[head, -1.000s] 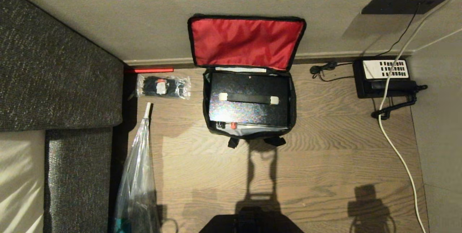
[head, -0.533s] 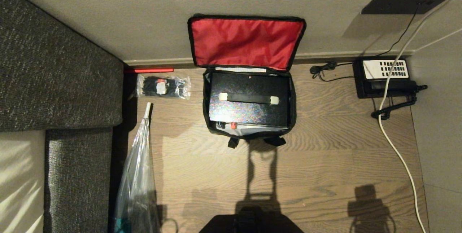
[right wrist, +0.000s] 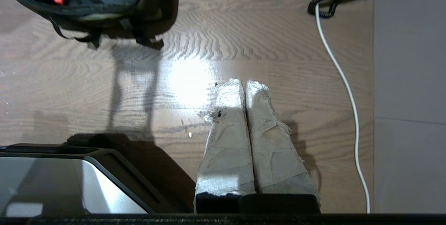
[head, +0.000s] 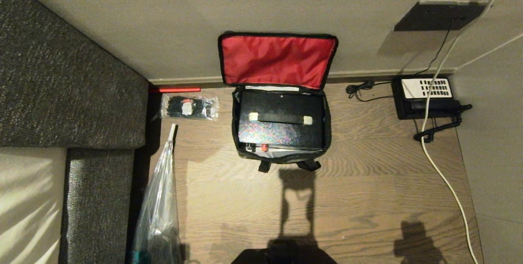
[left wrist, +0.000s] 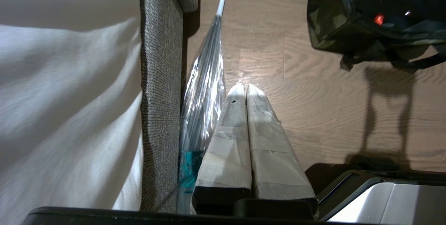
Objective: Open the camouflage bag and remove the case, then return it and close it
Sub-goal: Grip the handle
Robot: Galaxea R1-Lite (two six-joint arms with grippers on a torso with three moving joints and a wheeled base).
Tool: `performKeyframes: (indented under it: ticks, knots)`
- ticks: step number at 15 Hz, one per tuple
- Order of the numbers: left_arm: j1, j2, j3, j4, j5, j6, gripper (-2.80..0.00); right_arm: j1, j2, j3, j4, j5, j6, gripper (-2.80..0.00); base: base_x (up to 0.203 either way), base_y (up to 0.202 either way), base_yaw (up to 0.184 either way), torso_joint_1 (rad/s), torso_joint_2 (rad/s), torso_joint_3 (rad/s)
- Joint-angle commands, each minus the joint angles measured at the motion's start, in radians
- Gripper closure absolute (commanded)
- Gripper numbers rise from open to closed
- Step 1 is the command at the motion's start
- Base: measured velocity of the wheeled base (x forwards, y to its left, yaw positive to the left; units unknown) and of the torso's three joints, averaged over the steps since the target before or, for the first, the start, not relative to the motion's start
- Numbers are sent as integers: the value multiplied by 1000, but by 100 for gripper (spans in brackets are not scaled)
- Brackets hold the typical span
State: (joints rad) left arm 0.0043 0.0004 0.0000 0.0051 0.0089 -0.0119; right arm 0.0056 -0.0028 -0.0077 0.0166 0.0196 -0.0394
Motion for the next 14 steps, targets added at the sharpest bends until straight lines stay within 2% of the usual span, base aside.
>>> performKeyframes:
  ticks: [1,5,10,14]
  knots:
    - [0,0,3,0,0,-2,0,1,-2,0,0,0,-1,0,0,0,0,2,-2,207]
    - [0,0,3,1,-1,1,0,1,-2,0,0,0,-1,0,0,0,0,2,3,179]
    - [0,0,3,1,-1,0,0,1,-2,0,0,0,-1,0,0,0,0,1,1,30]
    - [0,0,3,0,-1,3,0,1,-2,0,0,0,-1,0,-175,0,1,3,2,2]
